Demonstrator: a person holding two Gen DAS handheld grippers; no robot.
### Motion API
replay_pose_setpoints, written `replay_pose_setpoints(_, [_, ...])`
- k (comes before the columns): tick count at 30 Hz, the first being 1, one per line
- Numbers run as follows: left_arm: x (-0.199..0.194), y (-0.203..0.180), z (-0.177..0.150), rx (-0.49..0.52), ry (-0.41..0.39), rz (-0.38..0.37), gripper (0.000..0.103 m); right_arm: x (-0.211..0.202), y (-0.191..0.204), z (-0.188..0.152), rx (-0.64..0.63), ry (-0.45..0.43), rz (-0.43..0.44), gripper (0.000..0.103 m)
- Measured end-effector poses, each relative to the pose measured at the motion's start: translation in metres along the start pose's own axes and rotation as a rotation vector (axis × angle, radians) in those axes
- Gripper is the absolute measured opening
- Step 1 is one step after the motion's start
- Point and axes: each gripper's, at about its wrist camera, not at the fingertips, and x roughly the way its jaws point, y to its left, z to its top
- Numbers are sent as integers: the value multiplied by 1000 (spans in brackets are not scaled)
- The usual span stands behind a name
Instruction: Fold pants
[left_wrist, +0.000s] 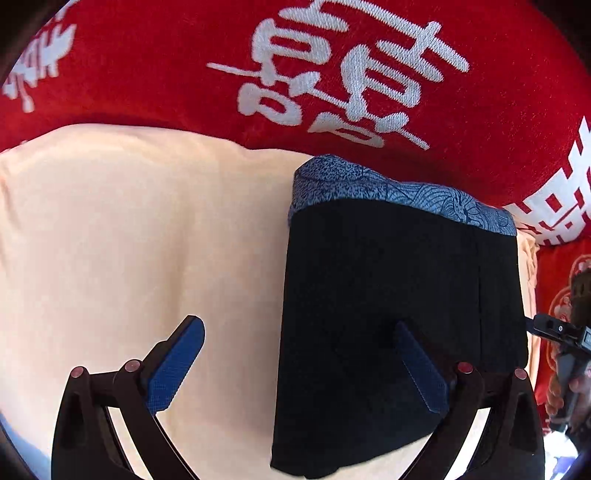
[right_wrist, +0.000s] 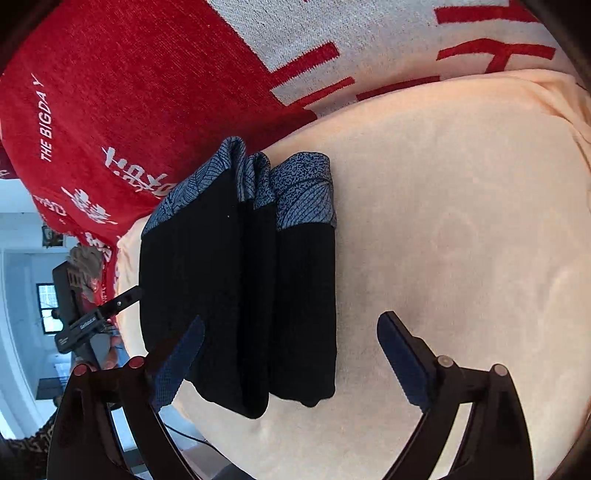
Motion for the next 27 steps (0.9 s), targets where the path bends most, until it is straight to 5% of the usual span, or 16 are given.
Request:
replay_pose_setpoints(8, [40,13,14,-9,67,-231,103,31,-14,19,15,60,234,97])
replay_pose_setpoints(11, [51,11,13,-43,103,-285,103,43,-5,22,15,86,196,95])
replay_pose_setpoints(13, [50,2,11,-32,83,-261,102,44,6,22,-5,95,101,76])
replay_pose_setpoints(14, [46,-3,10,-30,77,-263,87,42,9,21,-8,100,82,71])
replay_pose_setpoints(17, [29,-18,6,-10,39,-253,69,29,12,20,24,92,128,44])
replay_pose_setpoints(27, [-46,-43,-47,24,-25,-150,62,-5,45,-55,35,100,274,41])
